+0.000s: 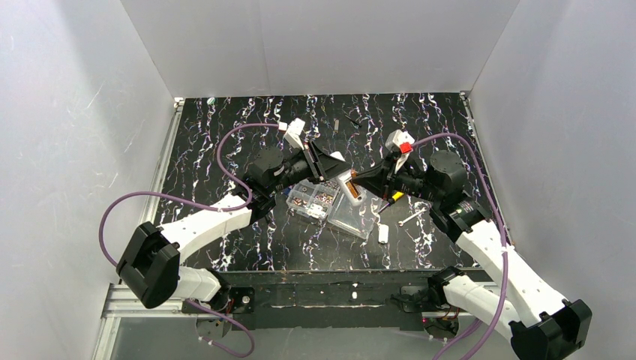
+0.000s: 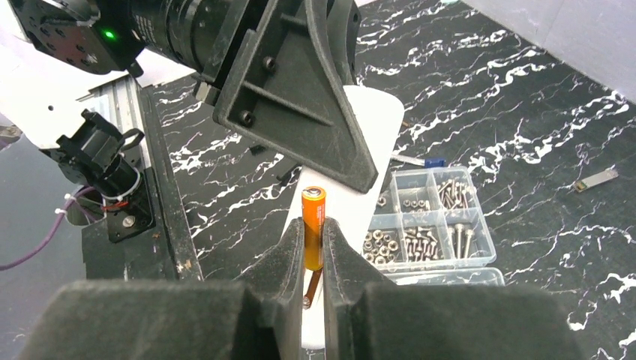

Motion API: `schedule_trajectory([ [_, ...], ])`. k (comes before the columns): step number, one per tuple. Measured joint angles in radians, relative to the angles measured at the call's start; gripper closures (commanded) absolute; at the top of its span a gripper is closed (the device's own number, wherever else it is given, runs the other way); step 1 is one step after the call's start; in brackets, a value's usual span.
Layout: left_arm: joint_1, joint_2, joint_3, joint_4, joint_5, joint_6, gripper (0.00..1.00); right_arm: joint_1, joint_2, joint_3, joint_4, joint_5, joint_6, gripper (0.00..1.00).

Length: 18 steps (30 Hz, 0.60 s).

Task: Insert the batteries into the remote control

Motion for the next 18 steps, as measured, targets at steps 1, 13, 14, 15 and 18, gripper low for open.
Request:
schedule_trajectory([
  [1, 0.0, 0.0, -0.003, 0.003, -0.005, 0.0, 1.0, 0.0, -0.001, -0.005, 0.001, 0.0, 0.001, 0.99],
  [13, 0.002, 0.014, -0.012, 0.013, -0.034, -0.007, 1.0, 0.0, 0.0, -0.062, -0.015, 0.026, -0.011, 0.97],
  [14, 0.002, 0.018, -0.016, 0.013, -0.036, -0.01, 1.0, 0.0, 0.001, -0.065, -0.016, 0.027, -0.013, 0.93],
  [15, 0.002, 0.018, -0.019, 0.012, -0.038, -0.011, 1.0, 0.0, 0.002, -0.071, -0.016, 0.027, -0.016, 0.9],
  [18, 0.002, 0.018, -0.023, 0.012, -0.044, -0.011, 1.0, 0.0, 0.003, -0.077, -0.018, 0.029, -0.023, 0.82],
])
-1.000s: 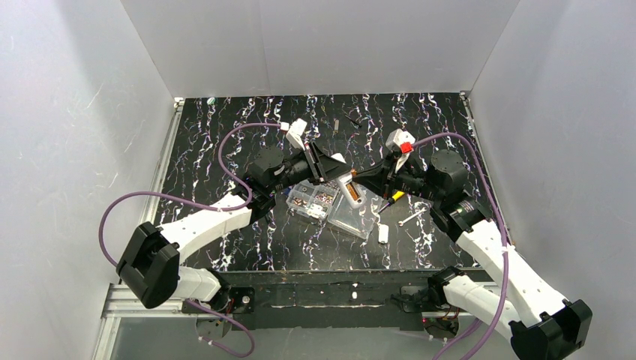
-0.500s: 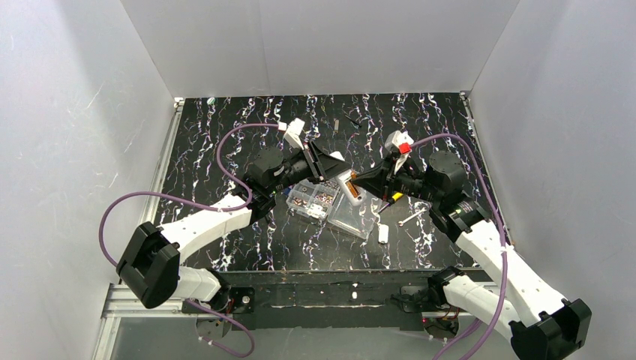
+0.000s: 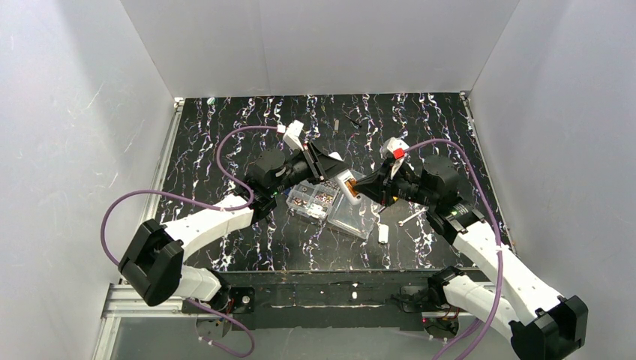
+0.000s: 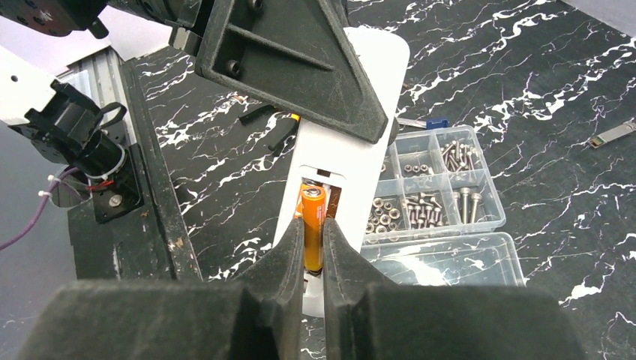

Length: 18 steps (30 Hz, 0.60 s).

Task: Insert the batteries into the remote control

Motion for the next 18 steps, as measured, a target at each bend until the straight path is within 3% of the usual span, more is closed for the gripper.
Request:
schedule_trajectory([
  [12, 0.002, 0.037, 0.0, 0.031, -0.02, -0.037, 1.0, 0.0, 0.013, 0.0, 0.001, 0.022, -0.027, 0.67],
  [18, 0.003, 0.048, 0.0, 0.042, -0.024, -0.051, 1.0, 0.0, 0.013, -0.011, 0.019, 0.03, -0.029, 0.64],
])
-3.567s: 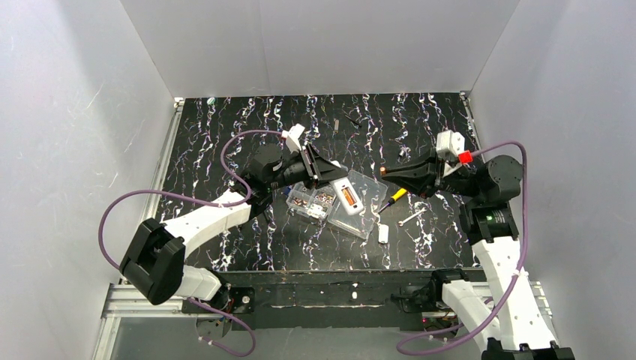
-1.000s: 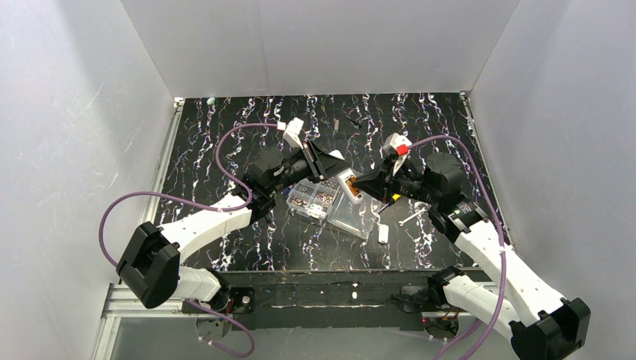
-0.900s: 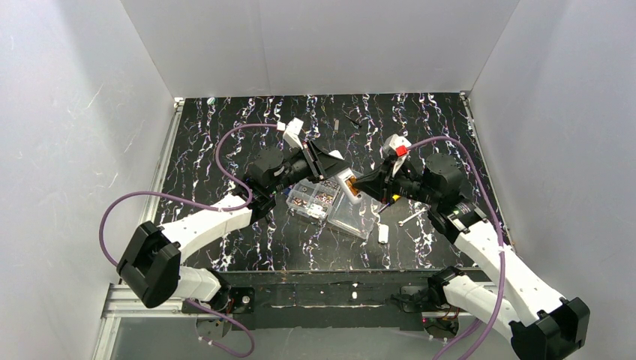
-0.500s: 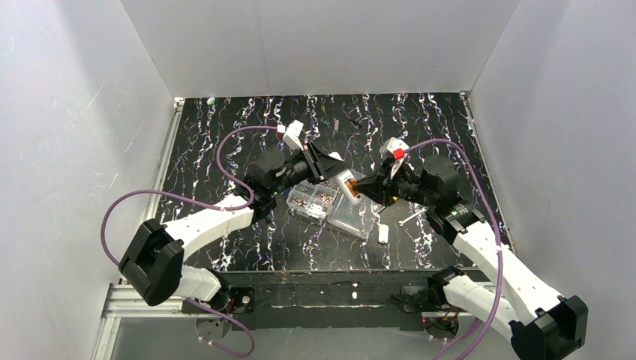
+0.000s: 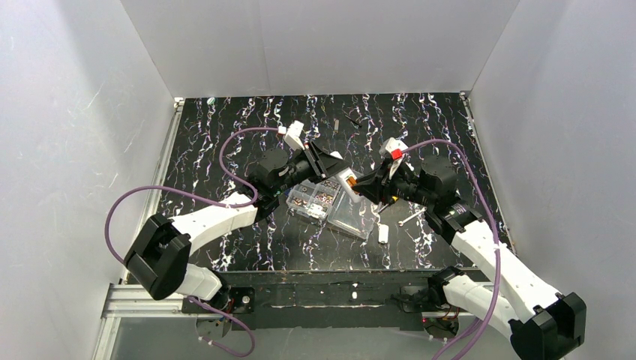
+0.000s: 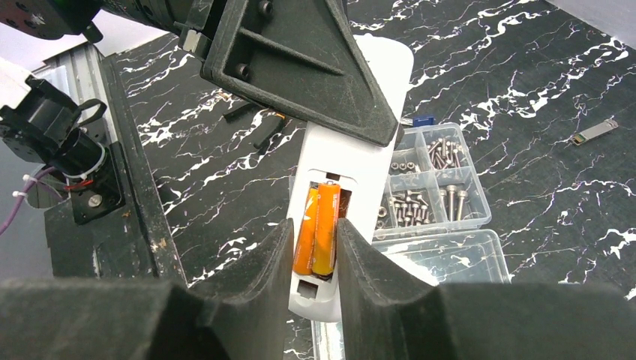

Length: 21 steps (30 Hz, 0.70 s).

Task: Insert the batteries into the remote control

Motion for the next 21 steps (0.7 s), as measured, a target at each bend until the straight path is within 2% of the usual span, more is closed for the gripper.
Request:
schedule_trajectory([
  [14, 0.002, 0.0, -0.011, 0.02, -0.002, -0.023, 1.0, 0.007, -0.019, -0.005, 0.002, 0.016, 0.001, 0.57],
  [21, 0.002, 0.0, -0.011, 0.025, 0.002, -0.033, 1.0, 0.01, -0.032, -0.006, 0.001, 0.032, 0.003, 0.5],
])
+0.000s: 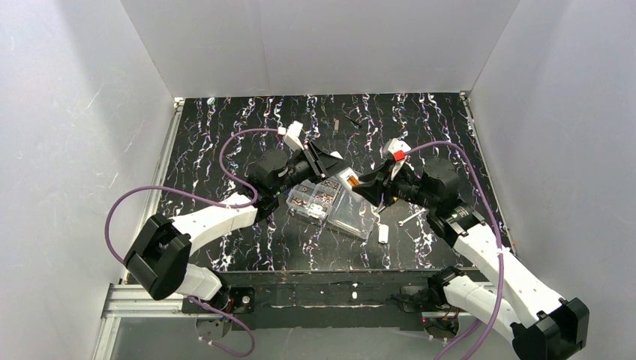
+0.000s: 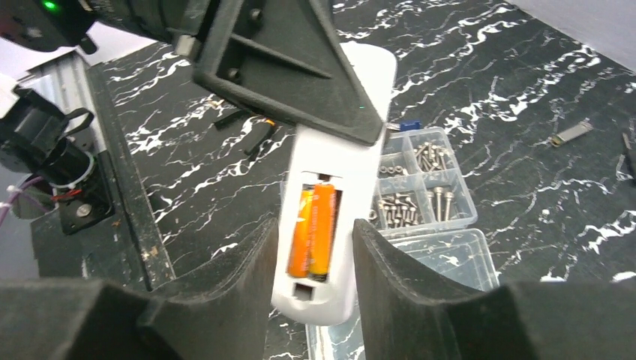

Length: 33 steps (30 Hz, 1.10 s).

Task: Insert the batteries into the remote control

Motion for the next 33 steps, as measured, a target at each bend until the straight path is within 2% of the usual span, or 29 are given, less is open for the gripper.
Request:
schedule_trajectory([
  [12, -0.005, 0.0, 0.0, -0.017, 0.054, -0.01, 1.0, -0.002, -0.019, 0.01, -0.005, 0.086, 0.001, 0.45],
  [23, -0.005, 0.0, 0.0, -0.018, 0.072, -0.026, 1.0, -0.002, -0.039, 0.045, -0.028, 0.085, 0.024, 0.43],
  [26, -0.005, 0.0, 0.0, -0.022, 0.076, -0.042, 1.0, -0.002, -0.052, 0.045, -0.031, 0.057, 0.003, 0.43],
  [33, -0.005, 0.0, 0.019, -0.075, 0.117, -0.067, 1.0, -0.003, -0.105, 0.068, -0.106, -0.128, -0.166, 0.42],
])
